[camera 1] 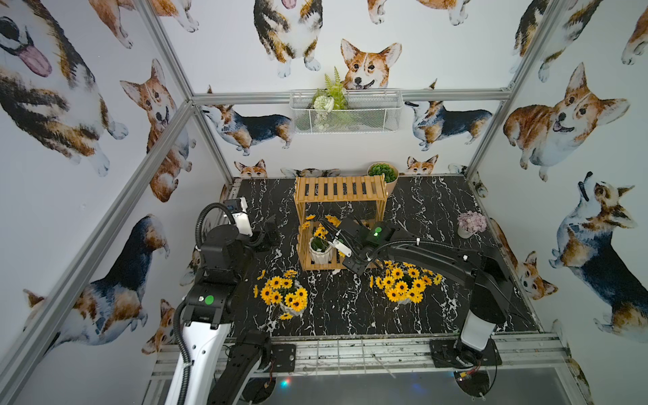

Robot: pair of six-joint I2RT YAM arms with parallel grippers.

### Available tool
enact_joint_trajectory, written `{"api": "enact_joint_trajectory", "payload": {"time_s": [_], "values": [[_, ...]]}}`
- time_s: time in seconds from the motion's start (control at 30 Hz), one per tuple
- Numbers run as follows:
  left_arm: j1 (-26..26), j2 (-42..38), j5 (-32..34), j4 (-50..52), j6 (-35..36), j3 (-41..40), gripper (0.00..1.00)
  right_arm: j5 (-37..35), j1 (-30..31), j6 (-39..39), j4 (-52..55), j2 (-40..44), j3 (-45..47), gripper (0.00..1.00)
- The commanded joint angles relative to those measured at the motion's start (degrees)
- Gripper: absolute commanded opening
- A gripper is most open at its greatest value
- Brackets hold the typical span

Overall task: Take the sunflower pots off the shelves
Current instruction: Pick up the sunflower pot from the shelf, then place the sunflower pot at the center of the board.

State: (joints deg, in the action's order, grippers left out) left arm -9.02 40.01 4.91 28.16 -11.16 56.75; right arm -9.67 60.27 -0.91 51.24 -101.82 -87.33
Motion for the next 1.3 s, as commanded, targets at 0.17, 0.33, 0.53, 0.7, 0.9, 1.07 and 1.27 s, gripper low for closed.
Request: {"api": "enact_joint_trajectory", "payload": {"time_s": [0.17,0.33,0.53,0.7,0.9,1.07,1.27], "values": [[0.2,-0.6,0.2,-1.5,-0.1,0.2,1.00,-1.7,3.1,3.2,0.7,2.6,3.1,0.00],[0.2,-1.1,0.0,-1.5,-0.2,0.1,1.00,-2.2,4.8,4.3,1.2,2.8,4.8,0.00],[0.2,-1.5,-0.1,-1.5,-0.3,0.0,1.00,-2.1,6.9,5.5,1.6,2.9,5.8,0.00],[0.2,-2.0,0.0,-1.4,-0.2,-0.1,1.00,-2.3,8.3,6.6,2.2,3.3,7.4,0.00],[0.2,-2.2,0.0,-1.4,-0.3,-0.1,1.00,-2.4,8.9,7.9,2.0,4.3,9.7,0.00],[0.2,-2.3,-0.2,-1.3,-0.4,-0.1,1.00,-2.3,9.0,8.7,1.1,4.8,11.6,0.00],[0.2,-2.5,-0.2,-1.3,-0.6,-0.1,1.00,-2.0,9.0,9.0,-0.2,4.8,13.1,0.00]]}}
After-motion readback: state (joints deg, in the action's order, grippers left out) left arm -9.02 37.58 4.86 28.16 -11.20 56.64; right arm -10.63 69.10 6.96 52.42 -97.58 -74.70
